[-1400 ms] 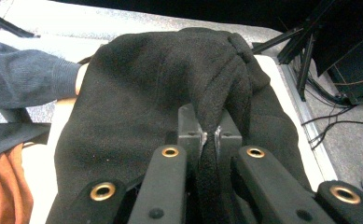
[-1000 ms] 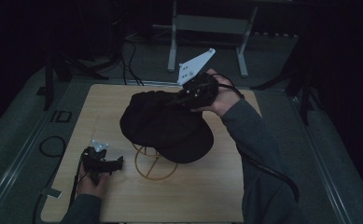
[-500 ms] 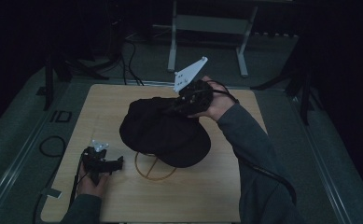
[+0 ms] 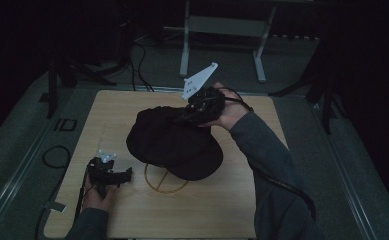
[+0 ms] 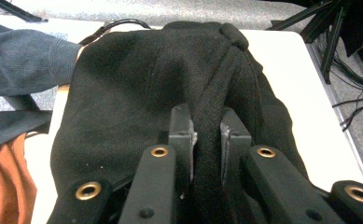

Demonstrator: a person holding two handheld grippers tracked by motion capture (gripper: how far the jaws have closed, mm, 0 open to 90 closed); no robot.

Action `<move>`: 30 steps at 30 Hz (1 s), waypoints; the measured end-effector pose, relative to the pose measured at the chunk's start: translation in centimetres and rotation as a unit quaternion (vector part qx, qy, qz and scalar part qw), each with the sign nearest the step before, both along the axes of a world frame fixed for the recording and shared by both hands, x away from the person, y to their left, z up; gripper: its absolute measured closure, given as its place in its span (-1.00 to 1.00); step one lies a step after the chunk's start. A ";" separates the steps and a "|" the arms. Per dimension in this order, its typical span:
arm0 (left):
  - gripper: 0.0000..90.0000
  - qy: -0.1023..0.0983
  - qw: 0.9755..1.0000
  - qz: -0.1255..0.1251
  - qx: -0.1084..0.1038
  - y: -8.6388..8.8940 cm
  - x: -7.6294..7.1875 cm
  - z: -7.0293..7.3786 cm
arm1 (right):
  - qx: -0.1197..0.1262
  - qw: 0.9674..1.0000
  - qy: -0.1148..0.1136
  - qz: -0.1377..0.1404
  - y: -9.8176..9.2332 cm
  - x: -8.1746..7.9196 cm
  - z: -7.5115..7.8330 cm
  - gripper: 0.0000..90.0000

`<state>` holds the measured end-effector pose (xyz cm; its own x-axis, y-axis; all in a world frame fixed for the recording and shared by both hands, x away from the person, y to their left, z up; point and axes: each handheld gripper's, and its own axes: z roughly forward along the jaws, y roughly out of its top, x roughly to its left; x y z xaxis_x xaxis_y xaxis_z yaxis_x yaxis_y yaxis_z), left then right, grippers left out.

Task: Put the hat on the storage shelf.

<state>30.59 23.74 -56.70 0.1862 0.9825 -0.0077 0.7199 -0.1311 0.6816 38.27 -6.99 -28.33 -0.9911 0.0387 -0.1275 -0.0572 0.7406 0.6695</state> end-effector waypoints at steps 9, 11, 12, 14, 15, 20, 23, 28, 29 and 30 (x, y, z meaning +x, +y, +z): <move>-0.99 0.000 1.000 0.000 0.000 0.0 0.0 0.0 | -0.011 1.000 -0.001 -0.002 0.6 -0.1 -0.4 0.62; -1.00 0.000 1.000 0.000 0.000 0.0 0.0 0.0 | -0.014 1.000 -0.001 0.001 0.8 -0.1 -0.4 0.60; -1.00 0.000 1.000 0.000 0.000 0.0 0.0 0.0 | -0.016 1.000 0.000 0.002 0.9 -0.2 -0.5 0.60; -1.00 0.000 1.000 0.000 0.000 0.0 0.0 0.0 | -0.020 1.000 -0.002 0.004 1.1 -0.2 -0.5 0.58; -0.99 0.000 1.000 0.000 0.000 0.0 0.0 0.0 | -0.021 1.000 -0.003 0.005 1.2 -0.3 -0.5 0.57; -1.00 0.000 1.000 0.000 -0.001 0.0 0.0 0.0 | -0.027 1.000 0.001 0.007 1.4 -0.4 -0.7 0.50; -1.00 0.000 1.000 0.000 0.000 0.0 0.0 0.0 | -0.028 1.000 0.003 0.008 1.4 -0.5 -0.8 0.49; -1.00 0.000 1.000 0.000 0.000 0.0 0.0 0.0 | -0.029 1.000 0.005 0.012 1.4 -0.5 -0.8 0.35; -1.00 -0.001 1.000 0.000 0.000 0.0 0.0 0.0 | -0.026 1.000 0.003 0.012 1.4 -0.5 -0.7 0.31; -1.00 -0.001 1.000 0.001 0.000 0.0 0.0 0.0 | -0.025 1.000 0.005 0.011 1.4 -0.5 -0.7 0.28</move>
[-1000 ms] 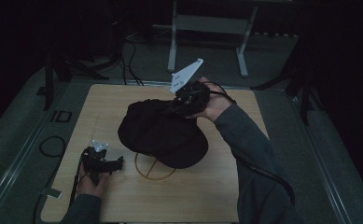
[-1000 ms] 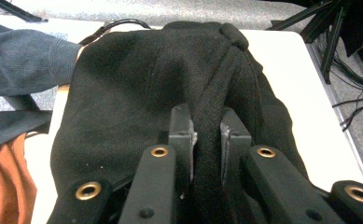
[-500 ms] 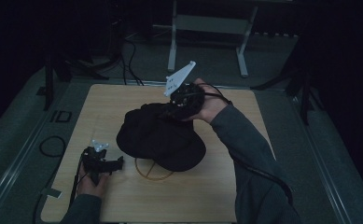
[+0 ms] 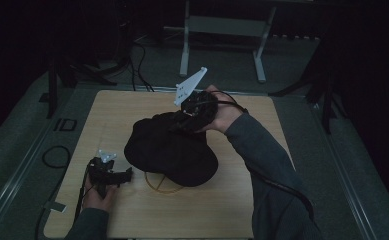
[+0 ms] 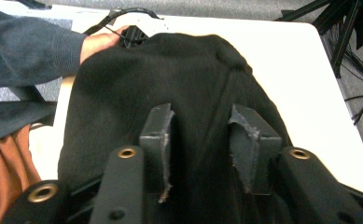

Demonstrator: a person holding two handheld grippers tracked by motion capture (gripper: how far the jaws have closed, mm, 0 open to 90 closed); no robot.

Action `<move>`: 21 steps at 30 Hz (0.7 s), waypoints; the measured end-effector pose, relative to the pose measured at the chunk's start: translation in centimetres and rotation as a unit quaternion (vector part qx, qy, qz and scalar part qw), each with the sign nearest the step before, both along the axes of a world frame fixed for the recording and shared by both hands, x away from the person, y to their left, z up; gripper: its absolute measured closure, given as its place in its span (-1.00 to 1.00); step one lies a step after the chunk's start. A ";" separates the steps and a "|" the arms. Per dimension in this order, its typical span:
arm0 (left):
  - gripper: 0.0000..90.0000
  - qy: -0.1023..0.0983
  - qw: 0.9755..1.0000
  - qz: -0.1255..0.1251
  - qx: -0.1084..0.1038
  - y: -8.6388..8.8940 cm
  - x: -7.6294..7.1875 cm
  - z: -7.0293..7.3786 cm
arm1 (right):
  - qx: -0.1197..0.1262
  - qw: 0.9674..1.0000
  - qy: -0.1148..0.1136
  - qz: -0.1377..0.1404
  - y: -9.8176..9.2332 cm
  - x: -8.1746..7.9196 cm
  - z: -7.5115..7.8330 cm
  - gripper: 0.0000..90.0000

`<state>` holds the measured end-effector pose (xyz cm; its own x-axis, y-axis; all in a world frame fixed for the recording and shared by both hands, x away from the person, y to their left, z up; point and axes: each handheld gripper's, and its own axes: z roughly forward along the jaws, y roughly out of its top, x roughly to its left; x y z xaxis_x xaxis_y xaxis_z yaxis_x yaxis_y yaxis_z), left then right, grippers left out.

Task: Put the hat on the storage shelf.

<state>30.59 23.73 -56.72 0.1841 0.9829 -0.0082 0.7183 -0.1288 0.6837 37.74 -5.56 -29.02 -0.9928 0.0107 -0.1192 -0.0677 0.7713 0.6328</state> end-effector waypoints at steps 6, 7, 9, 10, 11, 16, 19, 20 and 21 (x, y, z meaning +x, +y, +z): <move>-1.00 0.001 1.000 -0.002 0.002 0.0 0.0 0.0 | 0.000 1.000 -0.001 -0.002 0.4 -0.1 0.2 0.18; -1.00 0.001 1.000 -0.002 0.002 0.0 0.0 0.0 | 0.001 1.000 -0.002 -0.004 0.5 -0.2 0.2 0.16; -0.99 0.001 1.000 -0.002 0.002 0.0 0.0 0.0 | 0.004 1.000 -0.003 -0.006 0.5 -0.2 0.2 0.15; -0.99 0.002 1.000 -0.002 0.002 0.0 0.0 0.0 | 0.005 1.000 -0.004 -0.004 0.5 -0.2 0.3 0.14; -1.00 0.002 1.000 -0.002 0.002 0.0 0.0 0.0 | 0.005 1.000 -0.005 -0.004 0.5 -0.2 0.3 0.13; -1.00 0.001 1.000 -0.002 0.002 0.0 0.0 0.0 | 0.009 1.000 -0.004 -0.009 0.0 -0.2 0.6 0.13; -0.99 0.001 1.000 -0.002 0.002 0.0 0.0 0.0 | 0.011 1.000 -0.004 -0.013 -0.4 -0.1 0.7 0.12; -1.00 0.001 1.000 -0.002 0.002 0.0 0.0 0.0 | 0.010 1.000 -0.002 -0.015 -0.5 -0.1 0.7 0.12; -1.00 0.001 1.000 -0.002 0.002 0.0 0.0 0.0 | 0.011 1.000 -0.003 -0.014 -0.6 -0.1 0.7 0.12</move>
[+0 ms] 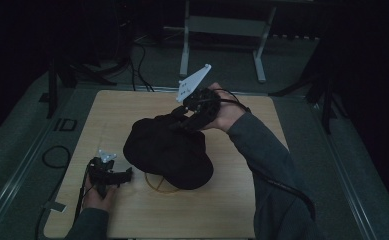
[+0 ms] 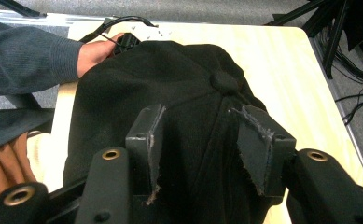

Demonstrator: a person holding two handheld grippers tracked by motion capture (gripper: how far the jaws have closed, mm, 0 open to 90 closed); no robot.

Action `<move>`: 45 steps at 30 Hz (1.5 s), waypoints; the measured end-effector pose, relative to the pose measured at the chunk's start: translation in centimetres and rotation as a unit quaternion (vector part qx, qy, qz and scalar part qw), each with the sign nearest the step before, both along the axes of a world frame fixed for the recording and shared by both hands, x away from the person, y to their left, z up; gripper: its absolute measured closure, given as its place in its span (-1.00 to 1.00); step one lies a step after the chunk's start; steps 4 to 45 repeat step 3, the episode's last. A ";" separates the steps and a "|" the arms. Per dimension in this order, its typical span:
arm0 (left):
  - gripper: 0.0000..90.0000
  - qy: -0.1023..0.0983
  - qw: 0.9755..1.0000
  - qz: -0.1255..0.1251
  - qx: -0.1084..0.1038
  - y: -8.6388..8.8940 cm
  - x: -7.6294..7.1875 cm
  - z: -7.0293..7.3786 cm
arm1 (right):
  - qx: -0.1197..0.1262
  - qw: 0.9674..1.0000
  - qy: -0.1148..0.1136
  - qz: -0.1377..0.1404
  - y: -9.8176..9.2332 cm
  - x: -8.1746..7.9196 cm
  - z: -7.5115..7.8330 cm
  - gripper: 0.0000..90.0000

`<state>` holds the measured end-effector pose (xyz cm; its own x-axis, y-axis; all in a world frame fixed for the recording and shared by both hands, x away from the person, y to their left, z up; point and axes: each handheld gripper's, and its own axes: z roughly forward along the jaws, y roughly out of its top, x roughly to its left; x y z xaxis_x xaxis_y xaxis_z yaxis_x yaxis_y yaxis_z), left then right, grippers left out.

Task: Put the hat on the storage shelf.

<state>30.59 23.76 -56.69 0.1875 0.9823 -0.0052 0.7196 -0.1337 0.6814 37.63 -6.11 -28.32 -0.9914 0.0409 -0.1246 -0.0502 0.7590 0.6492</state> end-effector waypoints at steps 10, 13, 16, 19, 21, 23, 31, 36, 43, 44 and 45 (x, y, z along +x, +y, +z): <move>-1.00 0.000 1.000 0.000 0.000 0.0 0.0 0.0 | 0.000 1.000 -0.002 -0.001 -0.2 0.1 0.0 0.12; -1.00 0.000 1.000 0.000 0.000 0.0 0.0 0.0 | 0.000 1.000 -0.002 -0.001 -0.2 0.1 0.0 0.12; -1.00 0.000 1.000 0.000 0.000 0.0 0.0 0.0 | 0.000 1.000 -0.002 -0.001 -0.2 0.1 0.0 0.12; -1.00 0.000 1.000 0.000 0.000 0.0 0.0 0.0 | 0.000 1.000 -0.002 -0.001 -0.2 0.1 0.0 0.12; -1.00 0.000 1.000 0.000 0.000 0.0 0.0 0.0 | 0.000 1.000 -0.002 -0.001 -0.2 0.1 0.0 0.12; -1.00 0.000 1.000 0.000 0.000 0.0 0.0 0.0 | 0.000 1.000 -0.002 -0.001 -0.2 0.1 0.0 0.12; -1.00 0.000 1.000 0.000 0.000 0.0 0.0 0.0 | 0.000 1.000 -0.002 -0.001 -0.2 0.1 0.0 0.12; -1.00 0.000 1.000 0.000 0.000 0.0 0.0 0.0 | 0.000 1.000 -0.002 -0.001 -0.2 0.1 0.0 0.12; -1.00 0.000 1.000 0.000 0.000 0.0 0.0 0.0 | 0.000 1.000 -0.002 -0.001 -0.2 0.1 0.0 0.12; -1.00 0.000 1.000 0.000 0.000 0.0 0.0 0.0 | 0.000 1.000 -0.002 -0.001 -0.2 0.1 0.0 0.12; -1.00 0.000 1.000 0.000 0.000 0.0 0.0 0.0 | 0.000 1.000 -0.002 -0.001 -0.2 0.1 0.0 0.12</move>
